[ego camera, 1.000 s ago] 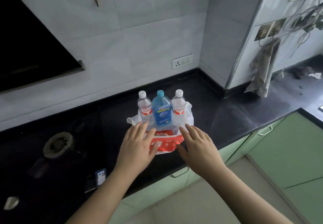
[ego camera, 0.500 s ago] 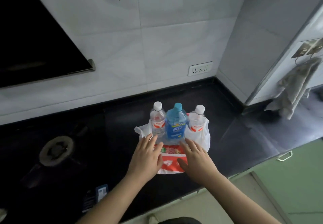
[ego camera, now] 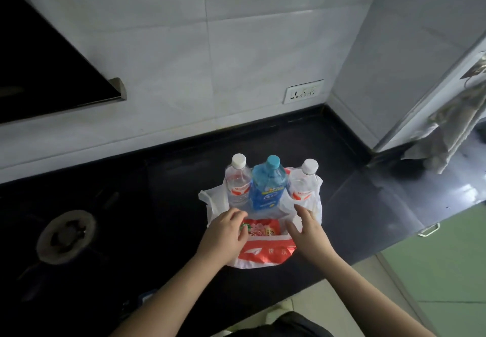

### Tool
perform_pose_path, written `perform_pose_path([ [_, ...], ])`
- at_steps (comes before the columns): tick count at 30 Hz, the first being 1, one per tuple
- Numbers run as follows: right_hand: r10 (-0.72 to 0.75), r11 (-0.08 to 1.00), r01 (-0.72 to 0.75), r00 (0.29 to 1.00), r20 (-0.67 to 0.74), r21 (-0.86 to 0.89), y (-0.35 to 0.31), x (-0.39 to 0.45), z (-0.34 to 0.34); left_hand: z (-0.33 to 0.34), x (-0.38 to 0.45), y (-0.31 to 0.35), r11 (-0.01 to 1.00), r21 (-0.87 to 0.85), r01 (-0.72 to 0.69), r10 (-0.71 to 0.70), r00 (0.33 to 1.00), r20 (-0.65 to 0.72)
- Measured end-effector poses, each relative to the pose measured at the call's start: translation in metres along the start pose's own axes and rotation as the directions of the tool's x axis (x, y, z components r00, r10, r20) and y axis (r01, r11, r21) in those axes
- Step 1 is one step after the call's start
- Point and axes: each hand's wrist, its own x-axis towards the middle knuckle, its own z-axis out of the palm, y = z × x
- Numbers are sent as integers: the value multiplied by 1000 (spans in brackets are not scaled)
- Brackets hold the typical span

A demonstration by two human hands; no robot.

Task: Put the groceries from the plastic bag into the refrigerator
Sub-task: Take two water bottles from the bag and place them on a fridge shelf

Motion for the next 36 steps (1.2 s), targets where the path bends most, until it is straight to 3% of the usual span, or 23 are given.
perform_pose_path([
  [7, 162, 977, -162, 987, 10, 136, 18, 33, -10, 15, 23, -8, 926, -28, 377, -375, 925, 59],
  [13, 157, 955, -161, 987, 35, 251, 26, 57, -17, 14, 48, -10, 828, -218, 517, -518, 853, 55],
  [18, 153, 943, -161, 987, 49, 290, 28, 72, -17, 16, 68, -13, 688, -471, 552, -585, 806, 90],
  [24, 137, 931, -114, 990, -43, 348, 33, 80, -3, 19, 76, -13, 634, -595, 494, -605, 796, 16],
  [28, 85, 933, -32, 987, -133, 359, 27, 81, -2, 16, 85, -10, 660, -599, 452, -580, 815, -24],
  [36, 87, 933, -29, 985, -146, 359, 26, 76, 0, 18, 80, -7, 694, -570, 439, -574, 816, -70],
])
